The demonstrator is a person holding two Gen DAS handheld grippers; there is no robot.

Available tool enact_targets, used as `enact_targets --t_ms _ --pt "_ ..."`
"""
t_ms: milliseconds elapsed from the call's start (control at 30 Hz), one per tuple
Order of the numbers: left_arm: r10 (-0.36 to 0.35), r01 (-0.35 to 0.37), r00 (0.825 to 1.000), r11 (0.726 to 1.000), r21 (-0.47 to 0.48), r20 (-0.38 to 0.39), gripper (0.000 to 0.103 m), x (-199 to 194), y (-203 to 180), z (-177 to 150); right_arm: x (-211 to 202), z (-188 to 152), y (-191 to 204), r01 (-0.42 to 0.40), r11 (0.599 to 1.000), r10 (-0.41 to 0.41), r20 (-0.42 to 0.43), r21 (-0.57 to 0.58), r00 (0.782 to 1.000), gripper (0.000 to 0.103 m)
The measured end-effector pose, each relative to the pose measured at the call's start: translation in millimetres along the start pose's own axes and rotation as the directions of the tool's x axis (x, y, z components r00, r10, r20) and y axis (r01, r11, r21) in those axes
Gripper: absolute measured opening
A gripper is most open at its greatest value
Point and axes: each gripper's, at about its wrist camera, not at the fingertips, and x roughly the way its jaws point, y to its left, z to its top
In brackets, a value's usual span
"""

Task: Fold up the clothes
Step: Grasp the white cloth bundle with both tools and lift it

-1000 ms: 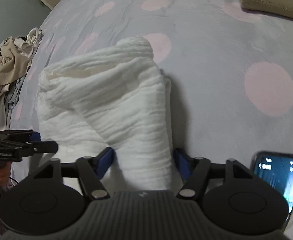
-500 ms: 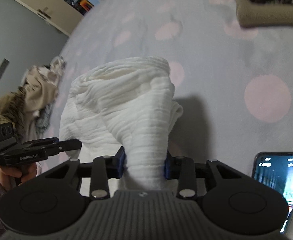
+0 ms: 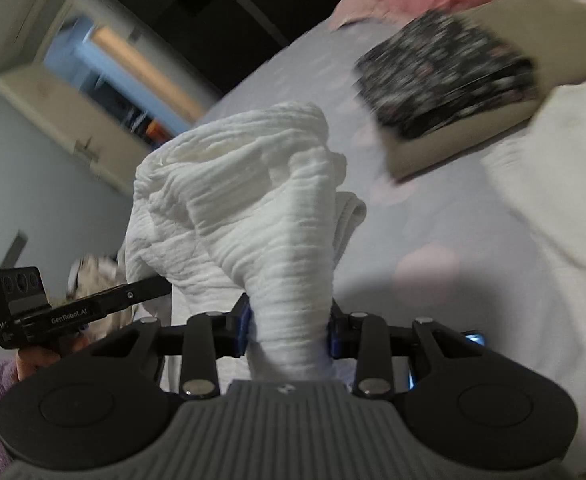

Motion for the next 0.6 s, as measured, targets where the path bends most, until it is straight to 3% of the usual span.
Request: enact_targets --t_ms 267,467,600 --pt "-0.149 0.15 0.989 0.985 0.089 -0.021 0.014 72.7 -75.6 41.0 -83.6 35.7 -47.5 0.126 0.99 -0.134 0.151 0.062 0.979 0.038" --pt "-0.265 0.268 0.963 0.957 0.109 -0.039 0.013 114.2 -135.0 66.3 -146.5 70.7 -89.1 0.198 0.971 -0.223 0.202 0.134 0.954 0.038" --pt "-0.335 0.337 0.942 0.934 0.122 -0.039 0.013 136.6 -181.0 86.9 -192.8 91.8 -105.7 0.262 0.952 -0.296 0.247 0.158 0.923 0.038"
